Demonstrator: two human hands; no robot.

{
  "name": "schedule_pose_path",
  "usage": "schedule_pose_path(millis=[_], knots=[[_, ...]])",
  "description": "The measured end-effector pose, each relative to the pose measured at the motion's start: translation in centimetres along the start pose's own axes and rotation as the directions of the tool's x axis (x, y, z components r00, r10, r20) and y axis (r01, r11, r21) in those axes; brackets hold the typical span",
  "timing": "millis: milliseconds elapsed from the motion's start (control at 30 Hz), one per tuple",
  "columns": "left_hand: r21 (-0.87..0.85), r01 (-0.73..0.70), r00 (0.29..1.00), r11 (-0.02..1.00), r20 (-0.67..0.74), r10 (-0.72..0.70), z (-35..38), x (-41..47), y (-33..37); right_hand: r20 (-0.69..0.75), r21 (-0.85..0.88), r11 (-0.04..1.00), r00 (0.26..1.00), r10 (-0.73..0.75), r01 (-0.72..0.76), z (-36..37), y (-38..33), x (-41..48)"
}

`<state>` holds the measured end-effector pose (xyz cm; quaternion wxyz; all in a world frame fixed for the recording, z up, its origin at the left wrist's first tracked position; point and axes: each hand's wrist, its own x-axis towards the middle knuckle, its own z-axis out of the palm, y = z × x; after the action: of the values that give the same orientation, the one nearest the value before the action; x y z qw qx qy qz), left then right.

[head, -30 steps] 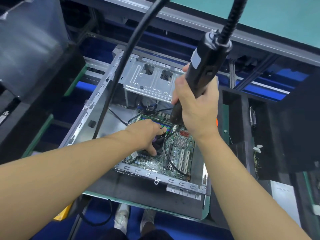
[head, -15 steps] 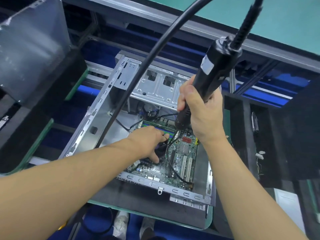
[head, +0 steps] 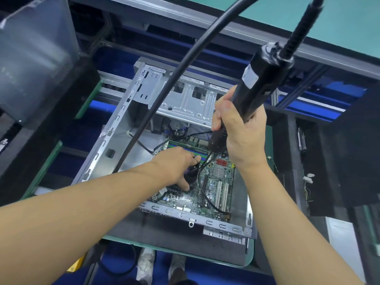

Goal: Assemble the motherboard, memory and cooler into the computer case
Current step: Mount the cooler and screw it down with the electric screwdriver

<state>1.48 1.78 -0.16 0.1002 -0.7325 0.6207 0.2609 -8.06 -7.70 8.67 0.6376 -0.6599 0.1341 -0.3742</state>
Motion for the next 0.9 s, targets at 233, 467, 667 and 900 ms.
schedule_pose_path(millis=[233,467,667,900], knots=[[0.036,-0.027,0.998,0.999,-0.049,0.028,0.7,0.0,-0.2,0.042,0.010,0.993,0.992,-0.116,0.116,1.4,0.2,0.3],[0.130,-0.016,0.988,0.991,-0.152,0.036,2.0,0.0,0.2,0.012,-0.021,0.996,0.996,-0.091,0.091,0.9,-0.4,-0.2],[0.130,-0.001,0.978,0.992,-0.207,0.028,3.8,1.7,0.2,0.012,-0.020,0.995,0.996,-0.094,0.094,1.6,-0.2,-0.2],[0.174,0.025,0.972,0.984,-0.235,0.017,5.2,2.5,0.2,0.015,-0.028,0.996,0.997,-0.082,0.082,1.2,0.5,0.2]])
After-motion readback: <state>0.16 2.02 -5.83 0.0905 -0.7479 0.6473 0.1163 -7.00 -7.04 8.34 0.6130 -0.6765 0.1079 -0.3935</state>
